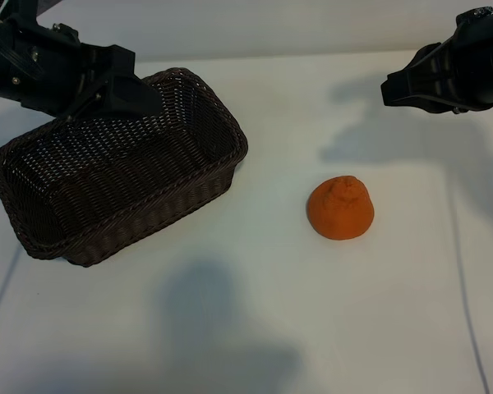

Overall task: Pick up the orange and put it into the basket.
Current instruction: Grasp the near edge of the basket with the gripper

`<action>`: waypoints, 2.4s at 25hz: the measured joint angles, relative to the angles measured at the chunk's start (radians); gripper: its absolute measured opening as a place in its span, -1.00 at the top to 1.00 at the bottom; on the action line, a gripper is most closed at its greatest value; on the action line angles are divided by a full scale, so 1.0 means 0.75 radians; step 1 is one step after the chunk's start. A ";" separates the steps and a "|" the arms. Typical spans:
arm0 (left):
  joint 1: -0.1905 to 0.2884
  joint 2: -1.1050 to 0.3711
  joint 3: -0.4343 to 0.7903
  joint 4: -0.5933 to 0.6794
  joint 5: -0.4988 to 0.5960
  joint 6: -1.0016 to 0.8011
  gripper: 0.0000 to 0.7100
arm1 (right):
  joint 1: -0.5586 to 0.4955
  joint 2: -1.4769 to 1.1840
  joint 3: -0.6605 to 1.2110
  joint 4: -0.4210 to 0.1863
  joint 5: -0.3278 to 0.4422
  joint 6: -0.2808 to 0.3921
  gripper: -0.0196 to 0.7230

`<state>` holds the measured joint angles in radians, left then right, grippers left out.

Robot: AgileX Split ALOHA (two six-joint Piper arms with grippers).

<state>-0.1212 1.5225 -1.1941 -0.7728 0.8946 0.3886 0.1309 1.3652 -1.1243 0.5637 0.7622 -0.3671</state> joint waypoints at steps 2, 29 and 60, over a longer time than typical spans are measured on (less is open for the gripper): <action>0.000 0.000 0.000 0.000 -0.014 0.003 0.07 | 0.000 0.000 0.000 0.000 -0.002 0.000 0.32; 0.000 0.000 0.000 -0.001 -0.062 -0.044 0.07 | 0.000 0.000 0.000 -0.019 0.025 0.000 0.32; 0.576 -0.191 0.001 0.558 0.321 -0.356 0.03 | 0.000 0.000 0.000 -0.026 0.038 0.000 0.32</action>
<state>0.3111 1.3791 -1.1931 -0.3540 1.1351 0.1216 0.1309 1.3652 -1.1243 0.5446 0.7906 -0.3674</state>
